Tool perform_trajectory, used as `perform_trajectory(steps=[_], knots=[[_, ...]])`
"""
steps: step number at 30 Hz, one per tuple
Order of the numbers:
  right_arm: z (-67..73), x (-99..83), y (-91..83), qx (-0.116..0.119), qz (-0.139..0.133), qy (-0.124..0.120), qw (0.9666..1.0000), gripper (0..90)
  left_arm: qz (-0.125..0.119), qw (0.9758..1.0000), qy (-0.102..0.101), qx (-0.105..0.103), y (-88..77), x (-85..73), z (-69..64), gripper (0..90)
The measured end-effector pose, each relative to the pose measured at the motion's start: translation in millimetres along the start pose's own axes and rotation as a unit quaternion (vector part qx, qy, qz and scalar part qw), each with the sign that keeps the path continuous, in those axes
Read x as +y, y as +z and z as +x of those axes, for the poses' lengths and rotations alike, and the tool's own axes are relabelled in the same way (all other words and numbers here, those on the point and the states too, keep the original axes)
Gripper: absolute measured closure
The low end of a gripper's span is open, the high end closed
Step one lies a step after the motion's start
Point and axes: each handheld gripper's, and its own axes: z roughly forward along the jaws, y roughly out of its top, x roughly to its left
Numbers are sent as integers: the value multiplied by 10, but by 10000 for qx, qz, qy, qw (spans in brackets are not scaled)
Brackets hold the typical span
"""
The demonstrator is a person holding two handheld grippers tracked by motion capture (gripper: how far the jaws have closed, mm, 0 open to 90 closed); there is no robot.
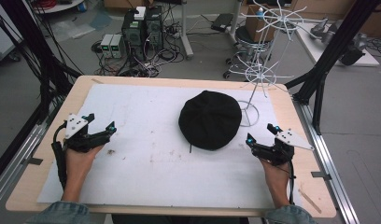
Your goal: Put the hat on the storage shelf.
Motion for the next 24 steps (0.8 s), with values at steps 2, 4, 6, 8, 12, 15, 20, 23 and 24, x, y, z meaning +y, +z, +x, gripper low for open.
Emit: perform_trajectory(steps=[2, 4, 6, 8, 12, 15, 20, 23, 24], knots=[[-3, 0, -1, 2, 6, 1, 10000, 105, -11, 10000, -4, -5, 2, 1, -1, 179], [-2, -1, -3, -3, 29, 20, 10000, 105, -18, 10000, -5, 11, 7, 6, 4, 179], [-8, -3, -8, -5, 59, -12, 10000, 105, -45, 10000, -19, 39, 16, 9, 5, 179], [-8, -4, -18, 11, 98, 12, 10000, 106, -29, 10000, -20, 42, 16, 9, 8, 180], [-10, 0, -24, -10, 56, 14, 10000, 106, -42, 10000, -45, 54, 10, 6, 12, 179], [-8, -5, -13, -10, 89, 12, 10000, 106, -36, 10000, -60, 21, 7, 8, 4, 179], [-31, -4, -22, -44, 65, 33, 10000, 105, -33, 10000, -44, -36, 14, 16, -17, 181], [-18, -4, -21, -26, 72, 32, 10000, 106, -30, 10000, -59, -24, 12, 15, -15, 181], [-5, 2, -14, 8, 39, 9, 10000, 106, -48, 10000, -82, -25, 9, 15, -16, 181]])
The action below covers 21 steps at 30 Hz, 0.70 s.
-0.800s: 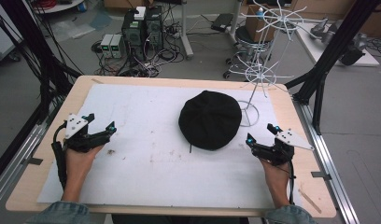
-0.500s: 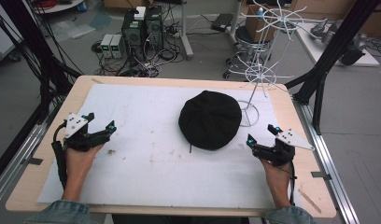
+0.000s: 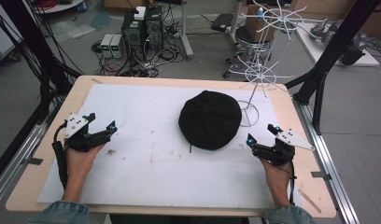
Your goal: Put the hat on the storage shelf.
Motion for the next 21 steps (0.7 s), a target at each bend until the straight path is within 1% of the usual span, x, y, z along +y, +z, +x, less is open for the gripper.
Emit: perform_trajectory(steps=[1, 2, 4, 5, 6, 9, 10, 11, 12, 14, 16, 17, 18, 19, 21], knots=[[0, 0, 0, 0, 0, 0, 10000, 106, -3, 10000, -16, -11, -1, 1, 1, 181], [17, 4, 6, 50, -21, -26, 10000, 107, -29, 10000, -82, -47, 1, 3, -5, 182], [33, 11, 11, 122, -54, -59, 9999, 109, -34, 10000, -62, -57, 7, 5, -17, 184], [33, 11, 11, 122, -54, -59, 9999, 109, -34, 10000, -62, -57, 7, 5, -17, 184], [48, 23, 17, 185, -127, -111, 9997, 109, -23, 9999, -75, -79, 12, 5, -21, 184], [68, 43, 26, 253, -136, -112, 9995, 110, -32, 9999, -96, -71, 18, 2, -19, 184], [84, 70, 60, 359, -113, -162, 9992, 110, -21, 9999, -99, -67, 17, 1, -14, 184], [84, 70, 60, 359, -113, -162, 9992, 110, -32, 9999, -127, -76, 19, 1, -11, 184], [102, 99, 106, 468, -110, -201, 9986, 109, -39, 9999, -140, -86, 19, 3, -5, 184], [111, 113, 133, 514, -104, -221, 9984, 109, -50, 9998, -150, -75, 20, 2, -3, 184], [149, 163, 218, 630, -121, -293, 9975, 110, -47, 9998, -155, -78, 22, 5, 4, 185], [149, 163, 218, 630, -121, -293, 9975, 110, -47, 9998, -159, -78, 22, 6, 5, 185], [159, 180, 251, 638, -131, -343, 9973, 110, -54, 9998, -162, -78, 21, 7, 6, 185], [181, 225, 320, 695, -104, -365, 9969, 110, -73, 9998, -181, -78, 22, 8, 4, 185], [192, 241, 342, 701, -94, -374, 9968, 109, -61, 9998, -172, -80, 21, 8, 6, 185]])
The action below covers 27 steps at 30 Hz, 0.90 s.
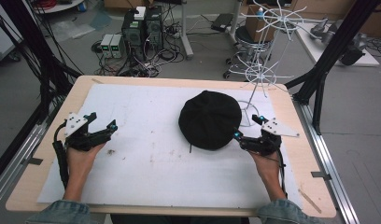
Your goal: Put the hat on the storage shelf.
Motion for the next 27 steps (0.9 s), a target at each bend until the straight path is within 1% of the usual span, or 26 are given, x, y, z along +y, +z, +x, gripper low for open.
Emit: perform_trajectory(steps=[1, 4, 5, 7, 8, 10, 12, 13, 14, 15, 16, 17, 20, 21, 22, 24, 25, 26, 27], knots=[[13, 42, 62, 40, -18, -75, 10000, 110, 11, 10000, -13, -8, 1, -1, 2, 185], [47, 101, 154, 115, 18, -166, 9998, 109, 22, 10000, -5, -9, 2, -2, 0, 186], [47, 101, 154, 115, 18, -166, 9998, 109, 23, 10000, 2, -6, 3, -2, -1, 186], [93, 154, 246, 203, -8, -250, 9995, 110, 23, 10000, -2, -7, 5, -3, -4, 186], [108, 166, 275, 240, -8, -247, 9994, 110, 25, 10000, -13, -13, 6, -3, -6, 186], [128, 184, 336, 283, 33, -306, 9991, 109, 20, 10000, -18, -15, 8, -4, -8, 186], [129, 191, 366, 315, 54, -330, 9989, 110, 31, 10000, -17, -27, 9, -5, -5, 186], [103, 209, 432, 364, 122, -340, 9987, 109, 36, 10000, -12, -33, 10, -5, -4, 186], [103, 209, 432, 364, 122, -340, 9987, 109, 41, 10000, -10, -41, 12, -7, -2, 186], [68, 231, 483, 443, 37, -270, 9986, 110, 52, 10000, -8, -43, 16, -8, -1, 186], [68, 231, 483, 443, 37, -270, 9986, 110, 52, 10000, -8, -43, 16, -8, -1, 186], [45, 257, 539, 497, 11, -234, 9985, 110, 55, 10000, -11, -39, 17, -10, 0, 186], [53, 280, 599, 531, 57, -279, 9982, 110, 48, 10000, -15, -39, 19, -11, 0, 187], [58, 292, 632, 539, 62, -329, 9980, 110, 55, 10000, -14, -42, 19, -11, -1, 187], [69, 303, 674, 567, 44, -441, 9974, 113, 58, 10000, -5, -42, 21, -11, 0, 188], [110, 293, 717, 595, 66, -551, 9967, 155, 59, 10000, 0, -53, 21, -10, 2, 188], [154, 260, 751, 645, 237, -620, 9957, 162, 52, 10000, -13, -42, 20, -11, 0, 188], [154, 260, 751, 645, 237, -620, 9957, 162, 52, 10000, -13, -42, 20, -11, 0, 188], [150, 222, 810, 642, 291, -860, 9938, 162, 43, 10000, -26, -41, 19, -12, 3, 188]])
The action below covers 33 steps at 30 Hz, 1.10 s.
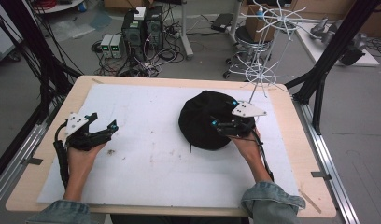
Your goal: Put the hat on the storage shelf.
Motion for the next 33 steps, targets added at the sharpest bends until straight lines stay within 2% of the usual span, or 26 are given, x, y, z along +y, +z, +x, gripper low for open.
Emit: perform_trajectory(steps=[1, 2, 5, 6, 9, 10, 13, 15, 16, 17, 18, 19, 20, 21, 22, 23, 24, 25, 27, 32, 33], knots=[[0, 0, 0, 0, 0, 0, 10000, 162, 2, 10000, -4, 3, 0, 0, 1, 188], [39, -17, 12, 35, 194, 149, 9997, 162, 1, 10000, -6, 4, 0, 0, 3, 188], [48, -30, 34, -11, 239, 155, 9996, 175, 15, 10000, -3, -3, 3, -2, 1, 188], [65, -45, 51, -61, 343, 119, 9993, 197, 0, 10000, -12, -16, 9, -2, -4, 188], [95, -52, 73, -134, 394, -6, 9991, 229, 4, 10000, -12, -12, 11, -4, -4, 188], [53, -51, 124, -275, 198, -604, 9976, 253, 13, 10000, -19, -16, 13, -4, -2, 188], [62, -57, 150, -238, 251, -651, 9973, 260, 9, 10000, -18, -12, 14, -5, -1, 189], [68, -57, 166, -293, 259, -688, 9969, 260, 14, 10000, -16, -10, 15, -6, 0, 190], [62, -52, 170, -321, 245, -880, 9953, 260, 12, 10000, -18, -10, 17, -7, 0, 190], [62, -52, 170, -321, 245, -880, 9953, 260, 12, 10000, -18, -10, 17, -7, 0, 190], [71, -49, 179, -296, 206, -1053, 9938, 262, 16, 10000, -18, -15, 18, -7, 1, 191], [71, -49, 179, -296, 206, -1053, 9938, 262, 25, 10000, -16, -14, 18, -8, 1, 191], [73, -46, 184, -263, 171, -1175, 9926, 298, 27, 10000, -21, -12, 22, -9, -1, 191], [73, -46, 184, -263, 171, -1175, 9926, 298, 27, 10000, -21, -12, 22, -9, -1, 191], [81, -53, 197, -153, 232, -1200, 9924, 356, 44, 10000, -4, -17, 24, -10, 1, 191], [81, -53, 197, -153, 232, -1200, 9924, 356, 41, 10000, -9, -18, 25, -10, 0, 191], [93, -58, 208, -151, 323, -1243, 9916, 415, 42, 10000, -19, -21, 26, -10, -1, 191], [93, -58, 208, -151, 323, -1243, 9916, 415, 30, 10000, -20, -21, 28, -11, -2, 191], [96, -55, 227, -127, 418, -1265, 9910, 492, 33, 10000, -23, -26, 28, -10, 0, 191], [98, -42, 261, -125, 481, -1133, 9923, 544, 15, 10000, -46, -21, 31, -13, 3, 191], [99, -21, 276, -139, 536, -1063, 9928, 593, 19, 10000, -43, -18, 30, -12, 4, 191]])
